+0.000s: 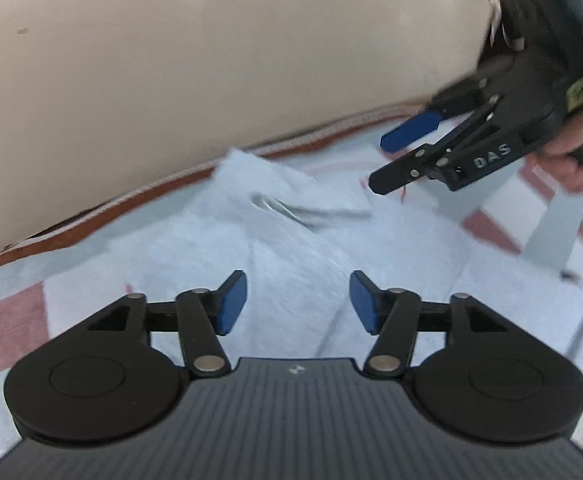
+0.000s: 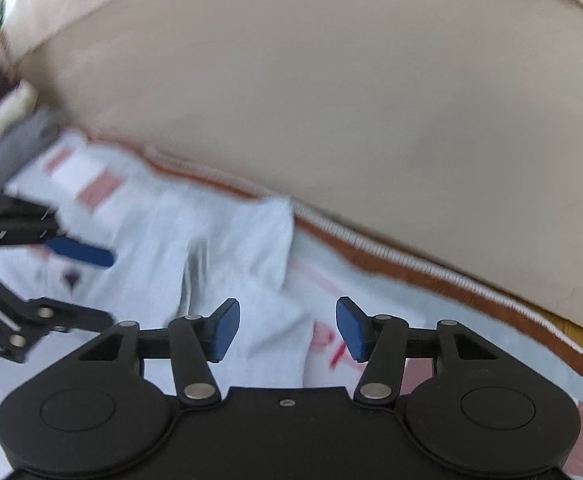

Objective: Fold clothes

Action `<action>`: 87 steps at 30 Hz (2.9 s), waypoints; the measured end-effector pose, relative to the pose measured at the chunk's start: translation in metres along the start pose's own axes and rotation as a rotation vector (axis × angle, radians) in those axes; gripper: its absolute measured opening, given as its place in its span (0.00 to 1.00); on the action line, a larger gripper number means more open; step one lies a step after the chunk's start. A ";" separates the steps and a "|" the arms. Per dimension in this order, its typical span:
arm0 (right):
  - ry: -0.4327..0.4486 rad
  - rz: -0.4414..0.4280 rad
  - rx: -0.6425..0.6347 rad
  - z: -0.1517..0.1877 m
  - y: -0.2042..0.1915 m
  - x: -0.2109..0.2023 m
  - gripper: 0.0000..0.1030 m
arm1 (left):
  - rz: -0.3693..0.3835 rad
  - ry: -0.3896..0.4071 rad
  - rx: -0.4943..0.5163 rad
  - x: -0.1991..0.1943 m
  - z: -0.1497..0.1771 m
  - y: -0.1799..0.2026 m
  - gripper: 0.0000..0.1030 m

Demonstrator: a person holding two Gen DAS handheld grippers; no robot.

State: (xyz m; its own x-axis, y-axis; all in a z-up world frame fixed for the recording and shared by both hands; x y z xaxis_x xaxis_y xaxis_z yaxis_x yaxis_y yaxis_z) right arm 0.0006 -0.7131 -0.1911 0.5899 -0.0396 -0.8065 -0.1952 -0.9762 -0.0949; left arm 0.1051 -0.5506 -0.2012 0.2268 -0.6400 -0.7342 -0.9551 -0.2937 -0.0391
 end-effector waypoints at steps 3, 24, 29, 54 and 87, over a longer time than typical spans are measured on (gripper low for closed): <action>-0.044 0.031 -0.032 0.010 -0.007 0.014 0.57 | -0.079 -0.019 0.098 0.011 0.009 0.017 0.86; 0.316 -0.015 0.180 -0.002 0.008 -0.008 0.03 | 0.097 0.162 -0.370 -0.021 0.008 -0.056 0.07; 0.269 0.022 0.082 -0.019 -0.003 0.010 0.02 | -0.061 0.073 -0.503 -0.006 0.030 -0.086 0.07; 0.041 0.119 0.213 0.086 0.013 -0.022 0.42 | -0.168 -0.115 -0.311 -0.011 0.046 -0.059 0.44; 0.058 -0.507 1.621 0.152 0.052 -0.027 0.70 | 0.386 0.251 0.069 -0.076 0.041 0.035 0.10</action>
State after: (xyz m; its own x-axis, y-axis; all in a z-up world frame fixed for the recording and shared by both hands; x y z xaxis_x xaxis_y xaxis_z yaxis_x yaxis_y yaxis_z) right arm -0.1446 -0.7303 -0.2628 0.8585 0.1414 -0.4929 -0.5113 0.3096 -0.8017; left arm 0.0467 -0.4831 -0.1745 -0.1163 -0.8479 -0.5172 -0.9873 0.0420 0.1531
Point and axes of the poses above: each gripper's, at about its wrist camera, not at the fingertips, and x roughly the way its jaws point, y to its right, z to its underside, the point moved 6 cm from there along x, roughly the way its jaws point, and after that the axes turned 3 degrees about -z, right-handed, at the moved point
